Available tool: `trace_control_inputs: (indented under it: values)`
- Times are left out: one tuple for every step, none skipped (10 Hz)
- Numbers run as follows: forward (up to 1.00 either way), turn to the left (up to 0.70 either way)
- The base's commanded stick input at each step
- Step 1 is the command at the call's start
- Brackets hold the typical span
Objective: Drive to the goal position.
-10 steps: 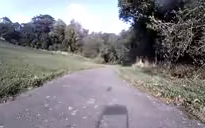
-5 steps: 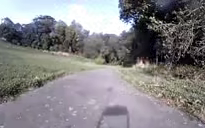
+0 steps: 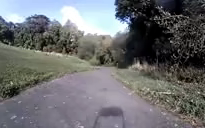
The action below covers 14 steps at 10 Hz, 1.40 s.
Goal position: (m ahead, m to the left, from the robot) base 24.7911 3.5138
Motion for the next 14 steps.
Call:
trace_control_inputs:
  values:
    - [0.0,0.0]
    - [0.0,0.0]
    - [0.0,0.0]
    - [0.0,0.0]
    - [0.16,0.0]
    - [0.59,0.0]
    - [1.0,0.0]
    - [1.0,0.0]
    - [1.0,0.0]
    - [1.0,0.0]
    - [1.0,0.0]
    - [1.0,0.0]
    - [1.0,0.0]
    - [1.0,0.0]
